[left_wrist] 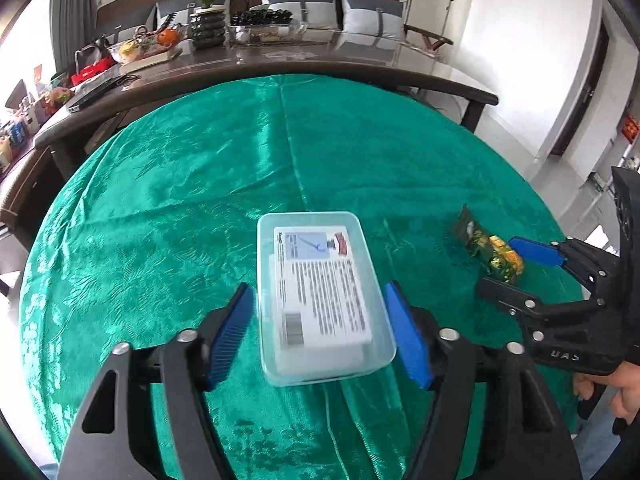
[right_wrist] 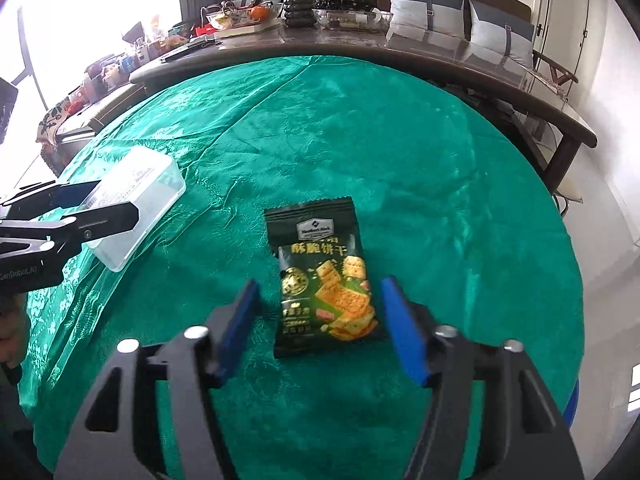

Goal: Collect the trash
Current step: 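Grasp the clear plastic box with left tool while right tool grasps the green cracker packet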

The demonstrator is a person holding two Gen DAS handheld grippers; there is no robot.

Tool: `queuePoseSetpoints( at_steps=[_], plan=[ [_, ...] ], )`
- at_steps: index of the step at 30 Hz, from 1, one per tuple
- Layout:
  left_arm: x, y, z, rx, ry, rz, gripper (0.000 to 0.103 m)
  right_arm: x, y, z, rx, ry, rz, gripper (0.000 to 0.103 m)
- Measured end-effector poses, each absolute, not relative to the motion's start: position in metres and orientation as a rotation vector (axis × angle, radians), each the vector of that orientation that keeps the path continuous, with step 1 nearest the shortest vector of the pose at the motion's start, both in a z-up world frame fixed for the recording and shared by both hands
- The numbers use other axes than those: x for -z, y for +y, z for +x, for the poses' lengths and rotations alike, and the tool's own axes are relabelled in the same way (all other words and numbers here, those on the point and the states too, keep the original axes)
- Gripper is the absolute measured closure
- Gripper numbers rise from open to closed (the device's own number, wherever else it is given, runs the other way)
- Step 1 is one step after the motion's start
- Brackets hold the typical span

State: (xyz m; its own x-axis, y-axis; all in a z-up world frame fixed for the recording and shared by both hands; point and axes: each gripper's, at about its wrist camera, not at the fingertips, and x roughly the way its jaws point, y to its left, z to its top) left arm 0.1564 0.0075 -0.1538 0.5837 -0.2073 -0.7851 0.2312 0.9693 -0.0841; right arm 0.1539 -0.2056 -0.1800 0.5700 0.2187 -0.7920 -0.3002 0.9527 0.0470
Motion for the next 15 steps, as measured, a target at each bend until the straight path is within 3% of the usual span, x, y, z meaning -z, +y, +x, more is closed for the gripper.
queuePoseSetpoints(
  at_steps=[1,10,15],
  plan=[
    [0.155,0.008,0.155,0.236,0.912,0.037,0.014,0.181,-0.206,0.154,-0.306,0.918,-0.087,0.028],
    [0.176,0.011,0.157,0.214,0.977,0.079,0.011,0.189,-0.205,0.153,-0.289,0.945,-0.093,0.013],
    [0.178,0.008,0.156,0.206,0.972,0.109,0.009,0.189,-0.206,0.154,-0.293,0.948,-0.083,0.012]
  ],
)
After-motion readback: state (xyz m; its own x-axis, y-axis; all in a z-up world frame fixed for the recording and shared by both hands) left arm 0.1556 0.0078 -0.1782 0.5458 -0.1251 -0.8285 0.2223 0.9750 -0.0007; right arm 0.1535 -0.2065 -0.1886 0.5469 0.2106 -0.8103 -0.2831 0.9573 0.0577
